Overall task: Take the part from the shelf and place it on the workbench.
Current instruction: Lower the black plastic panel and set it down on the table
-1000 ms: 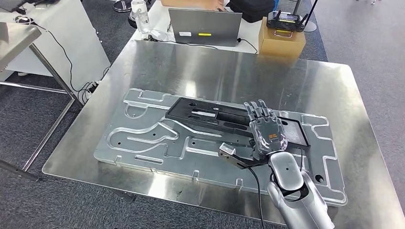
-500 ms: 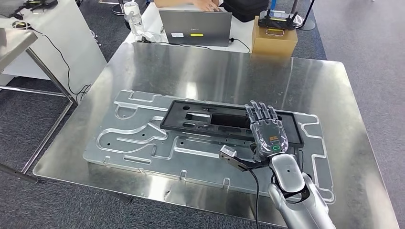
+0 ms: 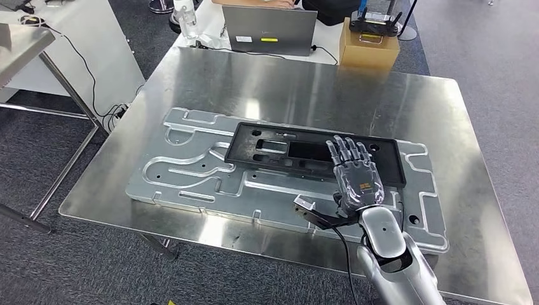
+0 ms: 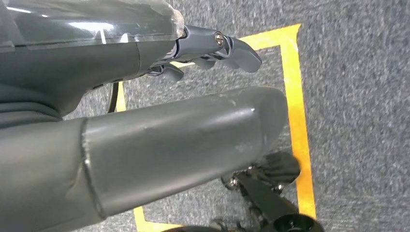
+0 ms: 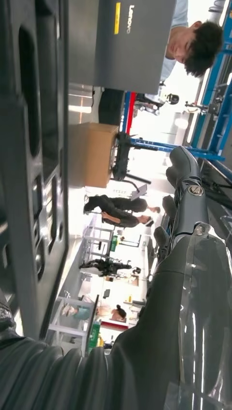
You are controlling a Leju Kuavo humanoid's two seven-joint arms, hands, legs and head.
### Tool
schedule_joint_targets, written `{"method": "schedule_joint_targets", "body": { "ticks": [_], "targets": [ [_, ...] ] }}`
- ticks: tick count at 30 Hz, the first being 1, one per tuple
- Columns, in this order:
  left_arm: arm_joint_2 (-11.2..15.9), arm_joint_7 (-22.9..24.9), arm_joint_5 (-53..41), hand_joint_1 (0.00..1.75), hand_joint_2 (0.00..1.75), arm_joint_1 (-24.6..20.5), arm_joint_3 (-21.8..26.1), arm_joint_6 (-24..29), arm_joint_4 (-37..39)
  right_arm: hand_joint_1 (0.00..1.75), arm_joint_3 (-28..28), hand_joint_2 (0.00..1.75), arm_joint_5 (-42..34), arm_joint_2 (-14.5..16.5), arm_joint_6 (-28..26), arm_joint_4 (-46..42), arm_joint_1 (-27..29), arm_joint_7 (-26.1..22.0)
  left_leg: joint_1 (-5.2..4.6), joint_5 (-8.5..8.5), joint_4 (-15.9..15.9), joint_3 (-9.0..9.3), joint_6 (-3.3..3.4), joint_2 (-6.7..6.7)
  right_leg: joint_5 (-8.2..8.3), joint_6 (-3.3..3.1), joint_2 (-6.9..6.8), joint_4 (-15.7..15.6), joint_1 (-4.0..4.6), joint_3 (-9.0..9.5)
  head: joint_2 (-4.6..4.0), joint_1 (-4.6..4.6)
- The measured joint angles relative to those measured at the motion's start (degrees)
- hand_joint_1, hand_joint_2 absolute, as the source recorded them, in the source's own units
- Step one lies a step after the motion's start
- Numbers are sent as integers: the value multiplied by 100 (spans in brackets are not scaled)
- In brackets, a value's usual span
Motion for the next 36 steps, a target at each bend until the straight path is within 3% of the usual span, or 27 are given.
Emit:
{"method": "schedule_joint_targets", "body": {
  "ticks": [2, 3, 6, 7, 9, 11, 12, 13, 14, 15, 16, 18, 19, 21, 22, 23, 26, 27, 29, 30, 31, 33, 34, 36],
  "targets": [
    [-10, 2, -2, 0, 0, -1, 0, 0, 0, 0, -16, 175, -16, -1, -2, -19, 8, -1, -6, 61, 51, -74, -68, -5, 121, -47, 12, -625, 19, 393, 0, -2],
    [-11, 3, -3, 0, 0, -2, 1, 4, 0, 0, -25, 175, -26, -1, -3, -30, 10, -1, -10, 98, 63, -91, -107, -6, 116, -83, 20, -759, 36, 456, 0, -3],
    [-8, 6, -9, 0, 0, 7, 2, 15, 0, 0, -43, 175, -61, -4, -6, -46, 18, -2, -3, 166, 56, -146, -218, -16, 243, -224, 12, -795, 45, 348, 0, -2],
    [-7, 7, -10, 0, 0, 15, 2, 14, 0, 0, -50, 175, -74, -6, -7, -51, 22, -4, 2, 44, 134, -200, -250, -23, 315, -279, 3, -812, 34, 284, 0, -2],
    [-9, 6, -3, 0, 0, 23, 2, 2, 1, 0, -65, 175, -88, -7, -8, -69, 32, -11, 16, -495, 592, -352, -297, -29, 460, -352, -10, -827, 23, 129, 0, -6],
    [-13, -24, 14, 0, 0, 21, 2, -21, 2, 0, -79, 175, -98, -8, -14, -86, 64, -19, 22, -992, 1298, -461, -331, -30, 586, -372, -13, -817, 43, -40, 0, -8],
    [-11, -65, 21, 0, 0, 20, 3, -33, 2, 0, -88, 175, -114, -10, -22, -95, 92, -25, 23, -1058, 1561, -453, -339, -30, 645, -370, -16, -805, 54, -126, 0, -8],
    [-8, -120, 28, 0, 0, 23, 3, -47, 2, 0, -102, 175, -137, -17, -37, -112, 130, -34, 23, -995, 1671, -372, -337, -30, 703, -363, -21, -788, 62, -214, 0, -8],
    [-3, -179, 33, 0, 0, 27, 4, -60, 2, 0, -118, 175, -166, -27, -58, -140, 177, -49, 22, -853, 1589, -201, -324, -30, 756, -352, -24, -769, 68, -298, 0, -8],
    [3, -223, 37, 0, 0, 30, 4, -71, 2, 0, -141, 175, -194, -41, -84, -183, 229, -64, 20, -718, 1309, 69, -298, -33, 806, -340, -26, -751, 74, -372, 0, -9],
    [13, -257, 40, 0, 0, 31, 4, -79, 2, 0, -167, 175, -215, -56, -109, -238, 283, -81, 9, -689, 889, 401, -262, -37, 853, -322, -26, -736, 84, -432, 0, -9],
    [30, -300, 34, 0, 0, 36, 3, -89, 2, 0, -219, 175, -246, -81, -153, -354, 377, -103, -17, -798, 118, 925, -192, -45, 947, -268, -28, -728, 96, -489, 0, -7],
    [37, -314, 31, 0, 0, 40, 3, -90, 2, 0, -237, 175, -256, -90, -169, -402, 418, -111, -36, -861, -81, 1031, -163, -46, 998, -230, -30, -740, 92, -496, 0, -6],
    [38, -326, 25, 0, 0, 53, 4, -91, 4, 0, -258, 175, -267, -104, -194, -468, 492, -123, -41, -787, -164, 1005, -90, -38, 1081, -150, -22, -782, 73, -503, 0, -5],
    [38, -326, 24, 0, 0, 54, 4, -93, 6, 0, -268, 175, -268, -117, -202, -491, 526, -128, -31, -716, -195, 966, -41, -24, 1014, -114, -6, -753, 66, -533, 0, -5],
    [37, -326, 24, 0, 0, 56, 4, -95, 9, 0, -277, 175, -268, -130, -207, -509, 553, -131, -17, -631, -226, 911, 9, -7, 834, -88, 8, -637, 62, -588, 0, -4],
    [35, -326, 25, 0, 0, 65, 4, -103, 13, 0, -301, 175, -266, -154, -225, -551, 629, -140, -13, -401, -233, 664, 80, 22, 6, -37, 19, 280, 44, -817, 0, -2],
    [35, -326, 28, 0, 0, 69, 4, -105, 13, 0, -308, 175, -263, -155, -243, -571, 671, -147, -16, -340, -213, 569, 76, 22, -96, -22, 17, 586, 41, -845, 0, -1],
    [35, -326, 41, 0, 0, 72, 4, -108, 15, 0, -316, 175, -252, -156, -318, -636, 776, -180, -16, -239, -142, 369, 55, 22, 76, -7, 15, 738, 37, -680, 0, 0],
    [35, -326, 53, 0, 0, 73, 5, -107, 17, 0, -316, 175, -239, -156, -379, -693, 840, -201, -15, -200, -91, 269, 38, 21, 231, -7, 11, 511, 35, -443, 0, 0],
    [35, -326, 66, 0, 0, 74, 5, -103, 19, 0, -315, 175, -219, -155, -455, -768, 910, -223, -14, -167, -33, 180, 17, 20, 276, -18, 6, 129, 33, -147, 0, -1],
    [34, -327, 101, 0, 0, 85, 9, -85, 22, 0, -311, 175, -164, -149, -651, -961, 1088, -256, -24, -109, 61, 72, -40, 12, 191, -74, 4, -586, 60, 349, 0, -7],
    [33, -328, 116, 0, 0, 90, 13, -72, 22, 0, -309, 175, -133, -144, -770, -1065, 1198, -270, -29, -75, 81, 53, -72, 9, 116, -111, 6, -760, 75, 449, 0, -10],
    [33, -330, 145, 0, 0, 106, 29, -48, 22, 0, -306, 175, -80, -126, -1026, -1275, 1479, -319, -27, -3, 73, 44, -148, -7, 168, -200, -2, -814, 89, 438, 0, -14]
  ]
}}
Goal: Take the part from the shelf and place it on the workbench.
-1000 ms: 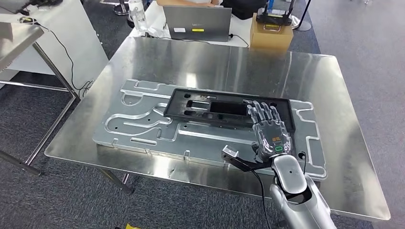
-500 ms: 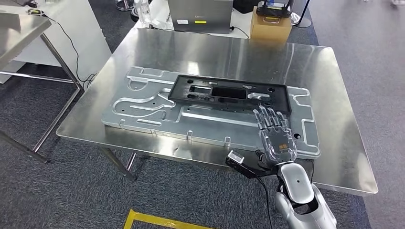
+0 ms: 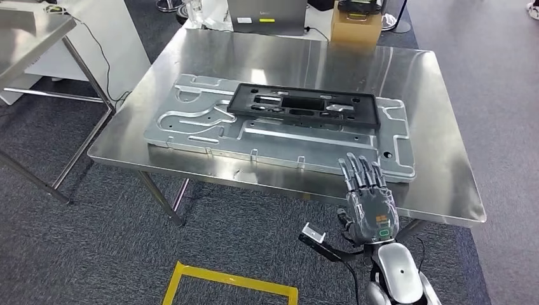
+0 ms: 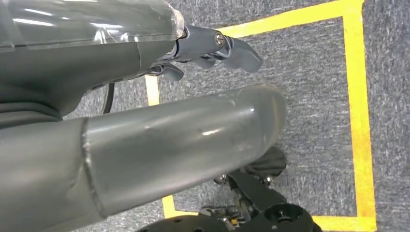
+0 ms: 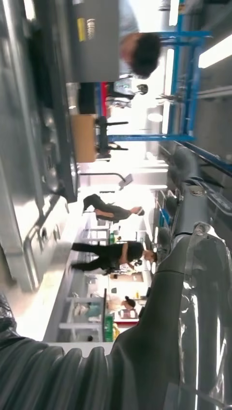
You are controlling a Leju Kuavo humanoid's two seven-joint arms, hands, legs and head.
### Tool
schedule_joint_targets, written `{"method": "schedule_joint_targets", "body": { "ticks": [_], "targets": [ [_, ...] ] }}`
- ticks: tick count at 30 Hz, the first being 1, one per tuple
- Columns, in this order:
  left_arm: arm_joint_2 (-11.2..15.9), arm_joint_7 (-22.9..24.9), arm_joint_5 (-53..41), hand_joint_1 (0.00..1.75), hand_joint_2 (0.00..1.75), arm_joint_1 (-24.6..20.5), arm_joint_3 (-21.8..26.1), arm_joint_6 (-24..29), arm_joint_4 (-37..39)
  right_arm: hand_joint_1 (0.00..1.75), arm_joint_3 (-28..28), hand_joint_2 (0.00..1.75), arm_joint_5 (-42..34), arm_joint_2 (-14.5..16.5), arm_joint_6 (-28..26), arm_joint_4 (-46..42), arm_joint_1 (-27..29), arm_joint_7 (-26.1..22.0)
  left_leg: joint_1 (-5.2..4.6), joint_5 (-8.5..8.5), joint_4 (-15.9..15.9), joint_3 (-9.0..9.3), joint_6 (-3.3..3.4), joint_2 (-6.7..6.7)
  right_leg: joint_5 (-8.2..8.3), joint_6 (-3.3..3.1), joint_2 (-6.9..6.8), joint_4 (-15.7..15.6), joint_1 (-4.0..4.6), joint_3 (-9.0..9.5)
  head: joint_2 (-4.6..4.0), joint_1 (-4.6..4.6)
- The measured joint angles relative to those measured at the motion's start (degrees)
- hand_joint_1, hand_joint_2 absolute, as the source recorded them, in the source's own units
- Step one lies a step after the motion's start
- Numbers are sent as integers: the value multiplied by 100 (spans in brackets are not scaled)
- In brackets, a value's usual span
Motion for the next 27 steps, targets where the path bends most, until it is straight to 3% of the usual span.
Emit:
{"method": "schedule_joint_targets", "body": {
  "ticks": [1, 2, 4, 5, 6, 7, 8, 10, 12, 13, 14, 16, 17, 18, 19, 20, 21, 22, 23, 24, 25, 27],
  "targets": [
    [0, 0, 19, 0, 0, 10, 15, 8, 0, 0, 0, 175, 21, 16, -128, -105, 154, -35, 11, -49, 34, -27, -36, -9, 51, -51, -15, -15, -7, -37, 0, 1],
    [-3, -1, 36, 0, 0, 24, 30, 13, 1, 0, 1, 175, 35, 43, -238, -205, 308, -73, 20, -204, 138, -75, -71, -17, 118, -106, -28, -32, -14, -92, 0, 1],
    [-11, -2, 60, 0, 0, 40, 58, 17, 2, 0, 3, 175, 58, 102, -381, -380, 583, -123, 36, -790, 677, -241, -128, -22, 265, -174, -43, -43, -20, -253, 0, -1],
    [-15, -4, 63, 0, 0, 41, 66, 17, 2, 0, 4, 175, 69, 124, -411, -444, 691, -134, 37, -1068, 1050, -324, -151, -22, 339, -186, -42, -38, -15, -349, 0, -1],
    [-16, -5, 64, 0, 0, 38, 72, 17, 2, 0, 5, 175, 79, 135, -423, -490, 776, -136, 38, -1231, 1392, -371, -168, -22, 412, -185, -43, -28, -8, -452, 0, -1],
    [-16, -6, 66, 0, 0, 35, 75, 17, 2, 0, 6, 175, 85, 140, -427, -521, 837, -139, 37, -1241, 1610, -347, -173, -22, 485, -181, -44, -13, -1, -561, 0, -1],
    [-15, -7, 67, 0, 0, 34, 78, 17, 2, 0, 6, 175, 88, 144, -428, -546, 876, -140, 36, -1126, 1650, -236, -167, -22, 554, -173, -43, 7, 5, -670, 0, -1],
    [-15, -7, 67, 0, 0, 27, 80, 17, 2, 0, 5, 175, 90, 151, -428, -601, 931, -141, 30, -825, 1154, 290, -114, -26, 687, -147, -38, 47, 14, -865, 0, -2],
    [-13, -9, 68, 0, 0, 4, 80, 17, 2, 0, 3, 175, 84, 162, -431, -664, 974, -144, -3, -880, 223, 991, -31, -33, 809, -98, -38, 74, 32, -979, 0, -1],
    [-13, -11, 74, 0, 0, -8, 81, 17, 2, 0, 2, 175, 61, 169, -439, -688, 995, -157, -26, -966, -116, 1211, 8, -36, 875, -67, -43, 68, 31, -1000, 0, 0],
    [-12, -5, 88, 0, 0, -16, 85, 16, 2, 0, 1, 175, 3, 181, -463, -709, 1031, -189, -50, -1020, -314, 1312, 45, -38, 943, -31, -51, 47, 26, -1006, 0, 1],
    [-31, 119, 157, 0, 0, -6, 123, 7, 3, 0, -3, 175, -320, 220, -626, -750, 1194, -321, -48, -907, -391, 1249, 123, -24, 1041, 43, -53, -11, 9, -1015, 0, 2],
    [-45, 217, 196, 0, 0, 8, 157, 0, 4, 0, -4, 175, -546, 244, -747, -770, 1316, -400, -36, -820, -414, 1189, 168, -10, 941, 75, -40, 31, 5, -1049, 0, 3],
    [-61, 322, 239, 0, 0, 25, 195, -3, 6, 0, -4, 175, -804, 273, -880, -786, 1448, -480, -19, -728, -435, 1108, 207, 8, 726, 102, -25, 170, -2, -1108, 0, 3],
    [-78, 396, 267, 0, 0, 38, 230, 3, 7, 0, -5, 175, -1059, 301, -1007, -793, 1584, -560, -11, -646, -434, 1009, 235, 28, 403, 121, -10, 437, -20, -1189, 0, 3],
    [-89, 446, 295, 0, 0, 50, 265, 24, 7, 0, -10, 175, -1361, 338, -1128, -796, 1737, -661, -14, -570, -419, 895, 255, 30, 73, 142, -6, 802, -26, -1273, 0, 4],
    [-104, 479, 325, 0, 0, 56, 299, 54, 7, 0, -27, 175, -1739, 382, -1237, -796, 1905, -797, -17, -498, -395, 779, 259, 36, -143, 160, -6, 1184, -36, -1328, 0, 4],
    [-122, 496, 349, 0, 0, 60, 336, 87, 7, 0, -57, 175, -2153, 429, -1314, -791, 2085, -953, -20, -428, -361, 656, 253, 37, -211, 174, -5, 1489, -38, -1329, 0, 4],
    [-138, 505, 374, 0, 0, 63, 374, 113, 7, 0, -105, 175, -2602, 486, -1342, -778, 2256, -1136, -22, -366, -317, 534, 242, 38, -134, 182, -5, 1631, -39, -1248, 0, 4],
    [-155, 510, 393, 0, 0, 70, 410, 129, 7, 0, -178, 175, -3033, 553, -1301, -751, 2398, -1345, -22, -315, -266, 418, 226, 40, 24, 180, -5, 1570, -39, -1071, 0, 4],
    [-171, 511, 407, 0, 0, 75, 444, 138, 7, 0, -280, 131, -3403, 630, -1202, -700, 2517, -1572, -22, -272, -208, 312, 205, 43, 157, 167, -6, 1302, -38, -787, 0, 5],
    [-210, 509, 439, 0, 0, 82, 512, 159, 7, 0, -688, 44, -4029, 904, -776, -453, 2671, -2224, -31, -205, -104, 165, 152, 48, 88, 116, -9, 444, -14, -114, 0, 4]
  ]
}}
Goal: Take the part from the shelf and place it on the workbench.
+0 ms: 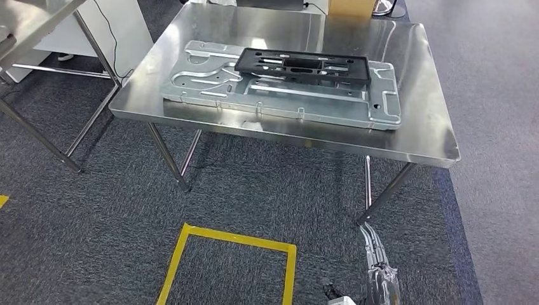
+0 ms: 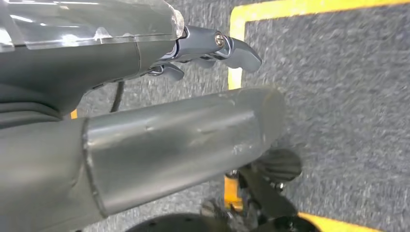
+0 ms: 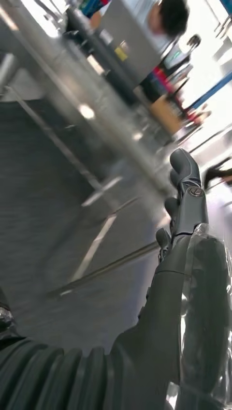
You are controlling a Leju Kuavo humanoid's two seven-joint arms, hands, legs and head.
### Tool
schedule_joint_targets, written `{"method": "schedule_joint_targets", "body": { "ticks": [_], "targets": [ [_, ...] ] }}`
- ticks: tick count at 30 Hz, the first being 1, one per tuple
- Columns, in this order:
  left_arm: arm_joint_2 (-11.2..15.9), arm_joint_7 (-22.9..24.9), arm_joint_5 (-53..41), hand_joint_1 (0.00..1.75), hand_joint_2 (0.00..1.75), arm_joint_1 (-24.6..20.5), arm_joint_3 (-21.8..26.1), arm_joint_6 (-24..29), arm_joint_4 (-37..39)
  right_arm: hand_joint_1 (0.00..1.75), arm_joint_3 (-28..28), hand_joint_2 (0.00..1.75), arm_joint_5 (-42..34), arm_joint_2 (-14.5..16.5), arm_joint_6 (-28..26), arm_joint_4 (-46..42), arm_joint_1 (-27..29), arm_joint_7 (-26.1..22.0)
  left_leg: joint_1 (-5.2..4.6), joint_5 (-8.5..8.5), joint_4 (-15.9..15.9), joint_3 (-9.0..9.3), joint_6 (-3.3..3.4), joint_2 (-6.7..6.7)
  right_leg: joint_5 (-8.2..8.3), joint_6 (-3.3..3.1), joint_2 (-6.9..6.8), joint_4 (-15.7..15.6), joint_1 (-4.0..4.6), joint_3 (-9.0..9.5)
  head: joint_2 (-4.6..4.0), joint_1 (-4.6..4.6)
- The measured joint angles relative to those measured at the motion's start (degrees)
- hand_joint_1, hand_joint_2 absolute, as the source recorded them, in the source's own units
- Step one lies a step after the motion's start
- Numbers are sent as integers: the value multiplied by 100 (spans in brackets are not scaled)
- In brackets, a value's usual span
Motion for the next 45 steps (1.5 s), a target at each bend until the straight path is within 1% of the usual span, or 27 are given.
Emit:
{"method": "schedule_joint_targets", "body": {
  "ticks": [1, 3, 5, 7, 9, 10, 11, 12, 14, 16, 17, 20, 22, 24, 25, 26, 27, 28, 30, 32, 34, 36, 39, 41, 42, 43, 45],
  "targets": [
    [-17, -2, 17, 0, 0, -1, 36, 22, 0, 0, -357, 0, -274, 200, 336, 244, 31, -428, -2, 39, 32, -37, -31, 3, -107, -31, -1, -348, 19, 231, 0, -1],
    [-43, -4, 52, 0, 0, 3, 112, 62, 0, 0, -1336, 0, -804, 654, 985, 972, -28, -1202, 3, 140, 31, -67, -100, 5, -191, -105, -3, -632, 47, 355, 0, -2],
    [-62, -4, 85, 0, 0, 18, 189, 86, -1, 0, -2443, 0, -1187, 1008, 1388, 1971, -243, -1450, 24, 75, 81, -119, -160, -18, -64, -204, -34, -662, 30, 266, 0, -2],
    [-88, -6, 123, 0, 0, 38, 258, 111, -3, 0, -3449, 0, -1327, 1221, 1671, 2987, -521, -1342, 51, -391, 464, -261, -205, -44, 68, -283, -63, -690, 6, 125, 0, -4],
    [-116, -12, 146, 0, 0, 46, 313, 153, -4, 0, -4307, 0, -1277, 1362, 1816, 3872, -768, -1150, 70, -893, 1164, -427, -251, -48, 181, -291, -71, -687, 8, -46, 0, -5],
    [-127, -14, 149, 0, 0, 47, 337, 178, -5, 0, -4697, 0, -1211, 1430, 1821, 4292, -878, -1029, 76, -960, 1466, -457, -269, -48, 245, -278, -77, -681, 10, -134, 0, -5],
    [-134, -14, 151, 0, 0, 47, 356, 204, -5, 0, -5039, 0, -1129, 1486, 1802, 4667, -978, -878, 79, -886, 1624, -420, -279, -48, 305, -265, -82, -670, 11, -221, 0, -5],
    [-140, -8, 154, 0, 0, 47, 372, 230, -7, 0, -5343, 0, -1034, 1535, 1768, 5007, -1070, -698, 80, -722, 1585, -292, -279, -47, 360, -251, -87, -657, 10, -301, 0, -5],
    [-152, 8, 156, 0, 0, 40, 398, 277, -9, 0, -5831, 0, -859, 1603, 1699, 5563, -1240, -298, 79, -481, 894, 271, -251, -28, 446, -214, -90, -616, 12, -426, 0, -5],
    [-171, 15, 161, 0, 0, 20, 419, 301, -15, 0, -6240, 0, -762, 1641, 1675, 6020, -1393, -9, 56, -561, 45, 827, -198, -11, 509, -153, -96, -569, 26, -492, 0, -5],
    [-183, 15, 164, 0, 0, 9, 428, 305, -17, 0, -6414, 0, -743, 1651, 1676, 6198, -1457, 61, 41, -638, -186, 951, -171, -10, 539, -116, -104, -556, 31, -508, 0, -4],
    [-215, 15, 173, 0, 0, 9, 453, 313, -20, 0, -6772, 0, -718, 1663, 1676, 6568, -1601, 127, 38, -615, -288, 933, -49, -21, 539, -10, -104, -495, 17, -547, 0, -3],
    [-228, 16, 174, 0, 0, 17, 469, 321, -22, 0, -6925, 0, -711, 1663, 1676, 6742, -1662, 140, 42, -544, -308, 891, 47, -16, 210, 38, -62, -67, 1, -715, 0, -3],
    [-230, 16, 175, 0, 0, 21, 475, 328, -28, 0, -7029, 0, -708, 1663, 1676, 6873, -1697, 146, 17, -502, -293, 825, 96, -26, -251, 62, -35, 705, -8, -996, 0, -3],
    [-231, 17, 175, 0, 0, 26, 477, 331, -32, 0, -7069, 0, -697, 1663, 1677, 6923, -1710, 160, 3, -487, -278, 794, 105, -46, -379, 65, -30, 1003, -10, -1084, 0, -3],
    [-232, 17, 175, 0, 0, 30, 481, 333, -35, 0, -7102, 0, -664, 1662, 1678, 6970, -1723, 196, -10, -478, -258, 769, 107, -74, -396, 59, -24, 1110, -11, -1077, 0, -3],
    [-233, 19, 173, 0, 0, 33, 486, 337, -37, 0, -7134, 0, -602, 1661, 1681, 7022, -1738, 257, -22, -473, -237, 756, 105, -114, -308, 42, -10, 992, -8, -958, 0, -3],
    [-238, 20, 168, 0, 0, 31, 491, 343, -37, 0, -7165, 0, -510, 1657, 1690, 7080, -1750, 333, -32, -472, -218, 751, 103, -159, -141, 10, 29, 665, -1, -739, 0, -3],
    [-266, 27, 155, 0, 0, 14, 499, 359, -38, 0, -7229, 0, -285, 1625, 1728, 7210, -1769, 456, -40, -470, -182, 725, 88, -246, 132, -97, 259, -118, 11, -293, 0, -4],
    [-289, 39, 143, 0, 0, -8, 503, 377, -40, 0, -7270, 0, -76, 1585, 1794, 7354, -1794, 487, -19, -453, -150, 654, 38, -336, 189, -170, 410, -498, 30, -110, 0, -3],
    [-292, 50, 131, 0, 0, -21, 505, 396, -43, 0, -7284, 0, 110, 1561, 1874, 7498, -1846, 450, -5, -430, -143, 605, -32, -433, 192, -186, 323, -578, 26, -85, 0, -2],
    [-290, 56, 116, 0, 0, -25, 507, 413, -48, 0, -7305, 0, 281, 1542, 1946, 7623, -1900, 394, -11, -528, -10, 536, -93, -390, 220, -207, 194, -670, -13, -43, 0, -4],
    [-284, 57, 94, 0, 0, -38, 506, 440, -54, 0, -7329, 0, 532, 1503, 2017, 7796, -1942, 357, 31, -1022, 939, 64, -190, -188, 232, -231, -28, -711, -31, -24, 0, -6],
    [-280, 61, 86, 0, 0, -31, 506, 456, -55, 0, -7331, 0, 698, 1474, 2040, 7903, -1967, 366, 78, -1152, 1455, -207, -252, -139, 222, -227, -163, -688, -32, -39, 0, -6],
    [-276, 63, 81, 0, 0, -23, 506, 464, -55, 0, -7331, 0, 774, 1462, 2053, 7952, -1981, 376, 101, -1053, 1414, -192, -278, -115, 213, -217, -225, -671, -37, -46, 0, -6],
    [-270, 67, 72, 0, 0, -16, 506, 472, -55, 0, -7332, 0, 840, 1453, 2065, 7998, -1996, 390, 121, -866, 1145, -58, -297, -75, 201, -200, -279, -647, -47, -51, 0, -7],
    [-262, 77, 49, 0, 0, -18, 506, 483, -56, 0, -7342, 0, 963, 1432, 2084, 8076, -2027, 429, 131, -524, 369, 329, -306, 118, 160, -142, -375, -582, -51, -53, 0, -7]
  ]
}}
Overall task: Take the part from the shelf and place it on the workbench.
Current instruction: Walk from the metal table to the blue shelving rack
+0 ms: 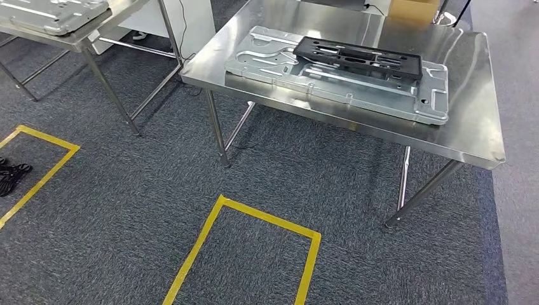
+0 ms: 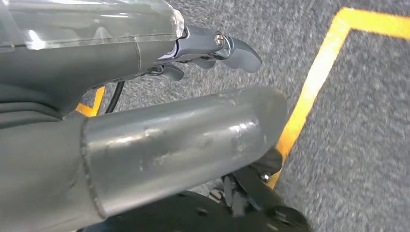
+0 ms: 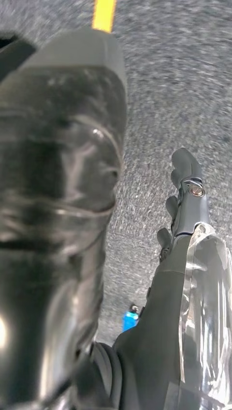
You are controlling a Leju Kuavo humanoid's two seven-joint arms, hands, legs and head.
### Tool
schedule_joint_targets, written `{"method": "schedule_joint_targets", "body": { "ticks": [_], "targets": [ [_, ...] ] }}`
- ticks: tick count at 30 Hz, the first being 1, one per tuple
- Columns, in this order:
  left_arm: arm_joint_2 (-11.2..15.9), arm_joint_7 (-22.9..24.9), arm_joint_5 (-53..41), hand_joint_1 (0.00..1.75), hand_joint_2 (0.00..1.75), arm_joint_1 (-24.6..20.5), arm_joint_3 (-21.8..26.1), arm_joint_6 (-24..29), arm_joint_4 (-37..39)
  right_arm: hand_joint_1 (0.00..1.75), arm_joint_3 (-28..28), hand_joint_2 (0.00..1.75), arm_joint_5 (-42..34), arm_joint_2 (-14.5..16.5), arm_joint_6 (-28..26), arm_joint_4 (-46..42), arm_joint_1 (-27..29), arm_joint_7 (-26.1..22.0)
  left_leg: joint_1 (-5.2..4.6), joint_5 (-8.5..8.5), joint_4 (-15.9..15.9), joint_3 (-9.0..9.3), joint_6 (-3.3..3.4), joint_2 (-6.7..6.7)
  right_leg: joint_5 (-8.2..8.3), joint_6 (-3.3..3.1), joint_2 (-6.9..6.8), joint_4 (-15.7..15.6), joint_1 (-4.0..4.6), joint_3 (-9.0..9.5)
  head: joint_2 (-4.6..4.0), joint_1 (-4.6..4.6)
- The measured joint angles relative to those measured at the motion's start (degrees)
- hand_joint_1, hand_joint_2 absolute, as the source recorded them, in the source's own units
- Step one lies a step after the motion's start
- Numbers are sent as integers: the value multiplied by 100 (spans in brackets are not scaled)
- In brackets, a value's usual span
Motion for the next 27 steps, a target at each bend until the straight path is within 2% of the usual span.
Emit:
{"method": "schedule_joint_targets", "body": {
  "ticks": [1, 2, 4, 5, 6, 8, 10, 11, 12, 13, 14, 15, 16, 17, 18, 20, 21, 22, 24, 25, 26, 27],
  "targets": [
    [1, 5, -10, 0, 0, -10, 0, 3, -1, 0, -10, 0, 51, -12, 7, 34, -13, 21, -9, 76, -257, 122, 26, 72, -20, 36, -36, 27, 6, 2, 0, 1],
    [-1, 9, -16, 0, 0, -17, -1, 7, -1, 0, -21, 0, 88, -23, 11, 61, -28, 37, -22, 88, -377, 169, 62, 113, -32, 73, -68, 44, 19, 7, 0, 2],
    [-1, 11, -21, 0, 0, -21, -1, 17, -1, 0, -36, 0, 125, -39, 13, 104, -59, 55, -46, 98, -385, 139, 153, 32, -30, 147, -136, 42, 21, 26, 0, 4],
    [-1, 12, -22, 0, 0, -17, -1, 21, -1, 0, -39, 0, 131, -48, 12, 119, -72, 57, -43, 125, -397, 135, 198, -14, -47, 184, -125, 61, 7, 30, 0, 5],
    [-1, 13, -22, 0, 0, -13, -1, 25, -1, 0, -43, 0, 135, -58, 12, 134, -79, 57, -39, 156, -413, 129, 244, -60, -118, 216, -54, 134, -7, 4, 0, 5],
    [-1, 15, -22, 0, 0, -12, -1, 30, -1, 0, -55, 0, 140, -73, 11, 163, -80, 57, -35, 216, -434, 103, 326, -151, -460, 245, 185, 601, -22, -199, 0, 8],
    [0, 15, -24, 0, 0, -16, -1, 37, -1, 0, -73, 0, 157, -90, 12, 192, -79, 61, -63, 246, -427, 49, 369, -251, -837, 238, 326, 1312, -16, -521, 0, 10],
    [0, 14, -26, 0, 0, -16, -1, 43, -1, 0, -84, 0, 173, -100, 13, 208, -79, 64, -77, 256, -421, 31, 379, -312, -903, 230, 346, 1546, -14, -622, 0, 10],
    [0, 13, -29, 0, 0, -13, -1, 50, -1, 0, -97, 0, 193, -111, 15, 223, -79, 70, -87, 262, -414, 20, 381, -382, -850, 216, 358, 1587, -12, -631, 0, 10],
    [0, 10, -31, 0, 0, -11, -1, 57, -1, 0, -112, 0, 213, -116, 18, 236, -81, 78, -95, 266, -405, 18, 378, -460, -692, 194, 380, 1412, -10, -537, 0, 10],
    [0, 9, -33, 0, 0, -10, -1, 64, -1, 0, -128, 0, 232, -120, 23, 245, -81, 84, -99, 269, -394, 18, 372, -538, -473, 162, 449, 1062, -4, -361, 0, 10],
    [-4, 7, -34, 0, 0, -12, -1, 69, -1, 0, -147, 0, 252, -126, 28, 251, -79, 90, -106, 273, -381, 12, 360, -606, -302, 121, 586, 683, 2, -179, 0, 10],
    [-7, 7, -34, 0, 0, -20, -1, 71, -1, 0, -163, 0, 271, -131, 35, 256, -78, 96, -112, 276, -361, -4, 340, -669, -188, 91, 708, 367, 4, -44, 0, 9],
    [-9, 7, -35, 0, 0, -25, -1, 72, -1, 0, -177, 0, 293, -136, 47, 260, -82, 100, -109, 284, -348, -29, 309, -722, -142, 68, 801, 178, 12, 29, 0, 8],
    [-11, 8, -35, 0, 0, -28, -1, 72, -1, 0, -190, 0, 317, -141, 63, 264, -90, 108, -102, 295, -344, -55, 268, -774, -153, 54, 835, 115, 20, 43, 0, 8],
    [-5, 11, -43, 0, 0, -14, -1, 72, -2, 0, -211, 0, 375, -140, 110, 272, -111, 121, -87, 317, -343, -104, 186, -857, -121, 17, 708, 65, 10, 54, 0, 8],
    [-1, 13, -53, 0, 0, -8, -1, 72, -3, 0, -225, 0, 398, -138, 131, 273, -113, 127, -91, 280, -294, -136, 153, -791, -100, -14, 643, 32, -4, 67, 0, 6],
    [3, 19, -66, 0, 0, -8, -1, 69, -4, 0, -242, 0, 413, -136, 151, 275, -109, 131, -95, 170, -139, -214, 123, -664, -77, -49, 560, -3, -18, 79, 0, 0],
    [8, 32, -90, 0, 0, -22, -2, 60, -5, 0, -283, 0, 418, -134, 183, 279, -91, 142, -84, -218, 497, -506, 61, -359, -63, -93, 390, -29, -13, 78, 0, -9],
    [8, 38, -95, 0, 0, -27, -2, 55, -5, 0, -306, 0, 420, -134, 198, 281, -83, 146, -71, -402, 875, -679, 29, -286, -65, -102, 295, -24, -4, 69, 0, -11],
    [9, 40, -97, 0, 0, -28, -2, 52, -5, 0, -325, 0, 428, -134, 210, 283, -80, 152, -60, -496, 1139, -790, 4, -255, -70, -101, 208, -17, 3, 60, 0, -11],
    [9, 43, -97, 0, 0, -25, -3, 51, -5, 0, -339, 0, 439, -134, 218, 284, -81, 157, -52, -483, 1214, -804, -12, -237, -77, -96, 127, -9, 7, 55, 0, -11]
  ]
}}
